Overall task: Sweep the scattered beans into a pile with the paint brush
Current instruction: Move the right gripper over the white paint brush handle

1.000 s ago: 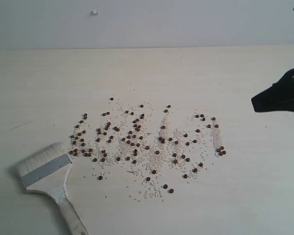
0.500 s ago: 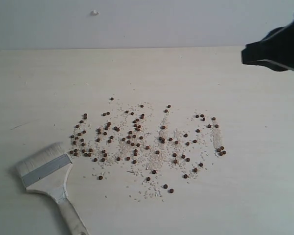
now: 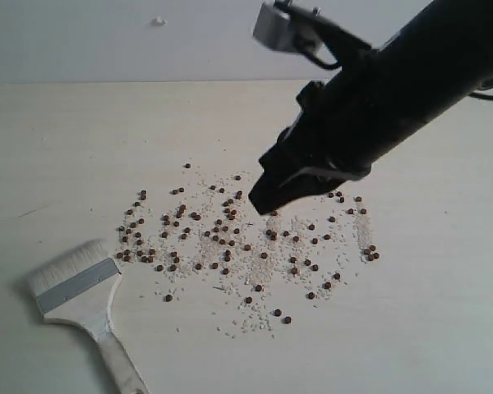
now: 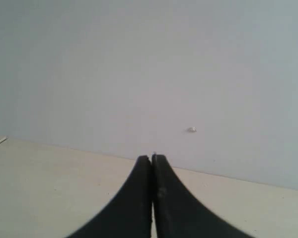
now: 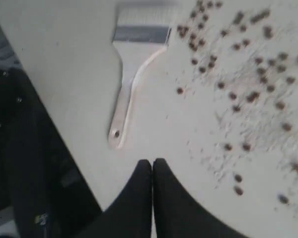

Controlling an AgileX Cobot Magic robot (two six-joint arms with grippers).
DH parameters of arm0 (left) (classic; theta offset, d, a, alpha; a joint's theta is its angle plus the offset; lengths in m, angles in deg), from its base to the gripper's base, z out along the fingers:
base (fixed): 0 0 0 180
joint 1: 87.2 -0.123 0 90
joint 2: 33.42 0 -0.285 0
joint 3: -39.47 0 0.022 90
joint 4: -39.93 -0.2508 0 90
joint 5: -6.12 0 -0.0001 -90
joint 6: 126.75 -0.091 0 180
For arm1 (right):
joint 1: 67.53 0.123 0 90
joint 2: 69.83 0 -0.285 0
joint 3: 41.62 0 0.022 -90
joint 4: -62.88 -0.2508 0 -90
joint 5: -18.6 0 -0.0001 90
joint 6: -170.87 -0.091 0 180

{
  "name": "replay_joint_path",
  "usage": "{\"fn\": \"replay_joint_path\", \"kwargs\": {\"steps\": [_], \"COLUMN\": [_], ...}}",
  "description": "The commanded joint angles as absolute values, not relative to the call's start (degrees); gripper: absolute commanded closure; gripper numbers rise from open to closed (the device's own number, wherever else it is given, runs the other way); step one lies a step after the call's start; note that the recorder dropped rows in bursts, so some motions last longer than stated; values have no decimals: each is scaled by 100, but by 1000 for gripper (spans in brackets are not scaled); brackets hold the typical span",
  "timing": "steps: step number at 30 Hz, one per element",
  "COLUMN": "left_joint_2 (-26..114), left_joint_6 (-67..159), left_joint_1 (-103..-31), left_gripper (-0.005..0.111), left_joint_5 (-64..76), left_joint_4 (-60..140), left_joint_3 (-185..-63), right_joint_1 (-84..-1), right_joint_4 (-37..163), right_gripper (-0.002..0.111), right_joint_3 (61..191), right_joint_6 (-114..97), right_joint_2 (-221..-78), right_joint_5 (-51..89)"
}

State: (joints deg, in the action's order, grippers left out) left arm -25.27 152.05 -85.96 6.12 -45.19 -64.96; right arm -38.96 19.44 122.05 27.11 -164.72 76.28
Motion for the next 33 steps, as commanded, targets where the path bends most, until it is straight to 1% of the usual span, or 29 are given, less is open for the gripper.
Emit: {"fn": "replay_joint_path", "kwargs": {"steps": [1,4,6,8,9,12,16,19,21,23,27,29,30,31,32,33], "left_joint_2": [-2563,-2563,-2563,-2563,-2563,-2563,-2563,-2563,-2563,-2563,-2563,-2563,-2563,-2563,-2563,-2563], "left_joint_6": [15218,15218,15218,15218,15218,15218,15218,15218,15218,15218,15218,15218,15218,15218,15218,15218], "left_joint_1": [-8607,-8607,-8607,-8607,-8607,-8607,-8607,-8607,-8607,-8607,-8607,-8607,-8607,-8607,-8607,-8607], "left_gripper": [107,107,107,107,107,107,107,107,107,107,107,107,107,107,107,107], "left_joint_5": [612,612,612,612,612,612,612,612,612,612,612,612,612,612,612,612], "left_joint_4": [-4529,-4529,-4529,-4529,-4529,-4529,-4529,-4529,-4529,-4529,-4529,-4529,-4529,-4529,-4529,-4529], "left_joint_3": [-6488,-6488,-6488,-6488,-6488,-6488,-6488,-6488,-6488,-6488,-6488,-6488,-6488,-6488,-6488,-6488], "right_joint_1": [-3883,-3582,-3225,-2910,-2758,-2367,-2088,-2088,-2058,-1859,-1305,-1186,-1186,-1186,-1110,-1068], "right_joint_4": [2686,4875,6607,7512,7654,7245,6398,5755,5153,4399,4178,4184,4184,4210,4257,4342], "right_gripper": [108,108,108,108,108,108,108,108,106,103,103,103,99,94,87,83], "right_joint_3": [12275,12341,12354,12354,12354,12354,12393,12644,12802,12928,12973,13231,13505,13665,13854,13938], "right_joint_6": [1633,-141,-1497,-2016,-2143,-2049,-1980,-1810,-1005,-205,169,65,65,4,-211,-306], "right_joint_2": [-16801,-16942,-16977,-16977,-16950,-16934,-16934,-16960,-16997,-17081,-17244,-17537,-17855,-18041,-18270,-18376], "right_joint_5": [8053,8014,7965,7683,7371,6265,5313,5372,5595,5595,4827,5196,5800,6069,6209,6209]}}
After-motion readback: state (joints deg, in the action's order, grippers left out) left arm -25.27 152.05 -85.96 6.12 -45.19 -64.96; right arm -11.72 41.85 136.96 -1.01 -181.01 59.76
